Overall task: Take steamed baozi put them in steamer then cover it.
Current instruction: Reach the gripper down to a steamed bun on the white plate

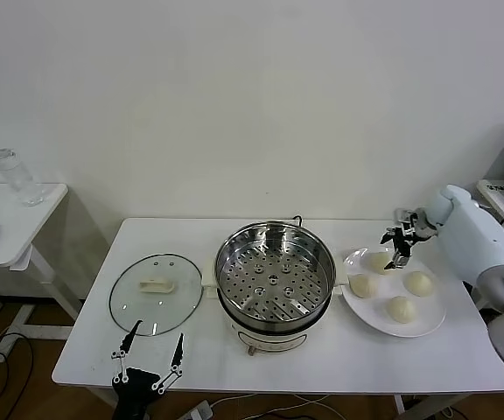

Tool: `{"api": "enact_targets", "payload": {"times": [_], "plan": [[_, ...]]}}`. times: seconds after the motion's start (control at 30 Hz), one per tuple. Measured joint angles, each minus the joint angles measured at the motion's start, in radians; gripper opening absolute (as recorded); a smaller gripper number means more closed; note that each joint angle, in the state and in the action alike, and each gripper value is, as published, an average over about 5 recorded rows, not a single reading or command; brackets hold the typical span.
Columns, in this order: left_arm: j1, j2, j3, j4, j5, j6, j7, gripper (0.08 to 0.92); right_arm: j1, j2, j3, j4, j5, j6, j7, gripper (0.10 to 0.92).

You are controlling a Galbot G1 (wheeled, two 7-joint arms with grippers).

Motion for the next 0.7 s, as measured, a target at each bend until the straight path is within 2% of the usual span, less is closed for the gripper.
{"api": "enact_targets", "payload": {"times": [0.5, 0.7], "plan": [[0.004, -0.004, -0.02, 0.004, -0.001, -0.013, -0.006, 0.823, -0.005, 0.022, -0.001, -0.035, -0.066, 0.008, 0.003, 0.816], [0.001, -0.007, -0.029, 0.003, -0.004, -0.014, -0.009, 0.823, -0.009, 0.023, -0.001, -0.042, -0.074, 0.009, 0.011, 0.701]]}}
